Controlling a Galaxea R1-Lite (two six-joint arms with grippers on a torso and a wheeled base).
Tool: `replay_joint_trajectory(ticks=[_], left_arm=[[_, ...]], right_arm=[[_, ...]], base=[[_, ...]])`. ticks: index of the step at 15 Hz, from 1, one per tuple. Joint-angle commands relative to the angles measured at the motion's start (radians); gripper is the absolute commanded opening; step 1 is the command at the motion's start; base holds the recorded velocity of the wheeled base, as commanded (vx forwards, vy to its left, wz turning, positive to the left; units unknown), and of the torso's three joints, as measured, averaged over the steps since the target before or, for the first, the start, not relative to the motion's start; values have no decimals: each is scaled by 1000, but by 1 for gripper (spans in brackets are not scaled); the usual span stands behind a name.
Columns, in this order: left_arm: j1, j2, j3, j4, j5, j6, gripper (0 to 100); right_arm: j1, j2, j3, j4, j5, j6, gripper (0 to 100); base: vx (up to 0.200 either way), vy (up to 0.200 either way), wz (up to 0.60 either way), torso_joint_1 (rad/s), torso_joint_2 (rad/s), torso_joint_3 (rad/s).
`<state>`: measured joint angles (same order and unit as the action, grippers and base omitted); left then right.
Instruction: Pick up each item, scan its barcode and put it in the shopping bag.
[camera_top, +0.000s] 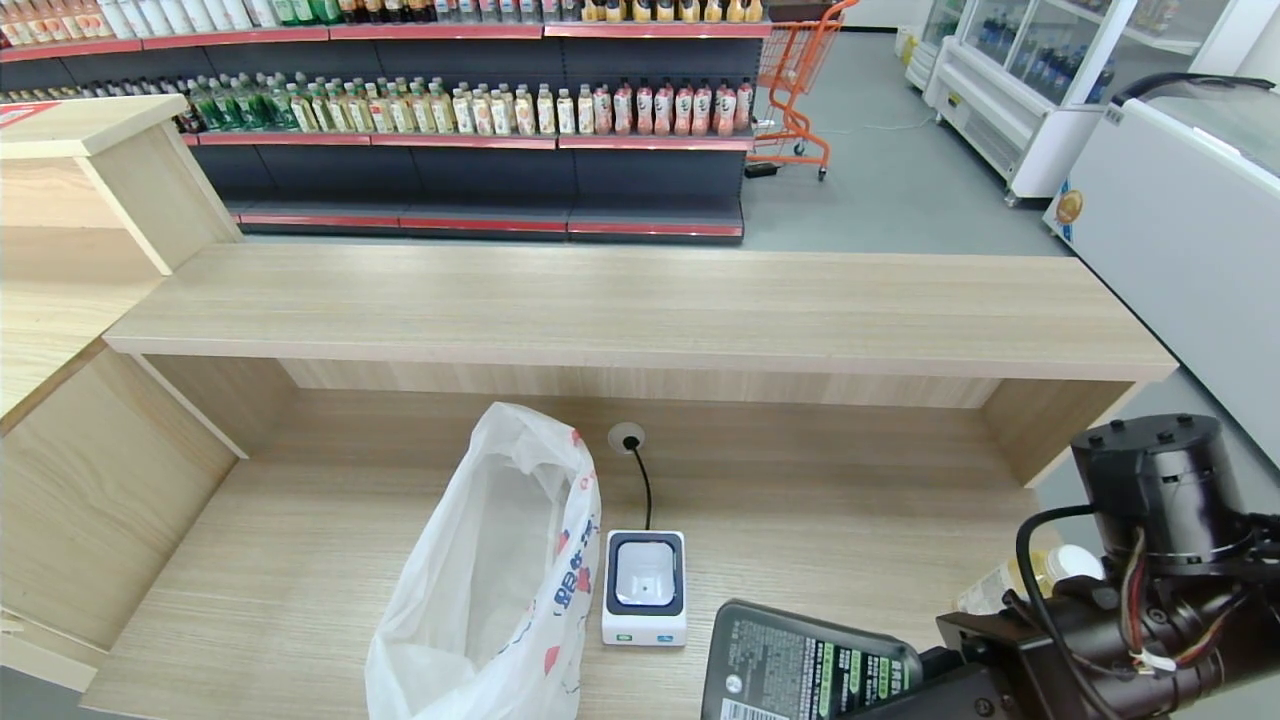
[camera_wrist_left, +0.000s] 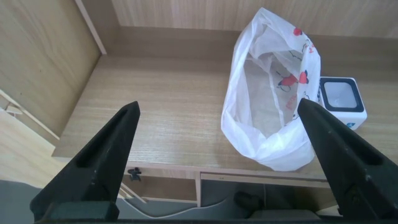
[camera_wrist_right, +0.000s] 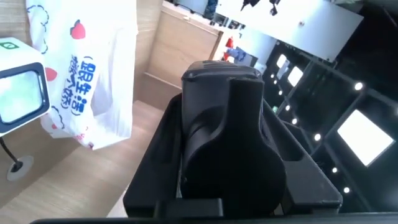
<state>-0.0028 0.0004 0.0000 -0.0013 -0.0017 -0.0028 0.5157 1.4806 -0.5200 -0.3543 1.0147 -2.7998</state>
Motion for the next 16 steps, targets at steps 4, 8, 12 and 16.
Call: replay_joint_trajectory(ticks=[4, 8, 12, 16], left_arm=[[0, 0, 0, 0, 0, 0, 100], [0, 0, 0, 0, 0, 1, 100], [0, 0, 0, 0, 0, 0, 100], [0, 0, 0, 0, 0, 0, 100]], right_arm=[[-5, 18, 3, 0, 1, -80, 0], [-19, 21, 5, 1, 2, -80, 0], [-20, 20, 6, 1, 16, -80, 0], [-59, 23, 14, 1, 16, -80, 0]], base=[[0, 0, 0, 0, 0, 0], [0, 0, 0, 0, 0, 0], [0, 0, 0, 0, 0, 0], [0, 0, 0, 0, 0, 0]])
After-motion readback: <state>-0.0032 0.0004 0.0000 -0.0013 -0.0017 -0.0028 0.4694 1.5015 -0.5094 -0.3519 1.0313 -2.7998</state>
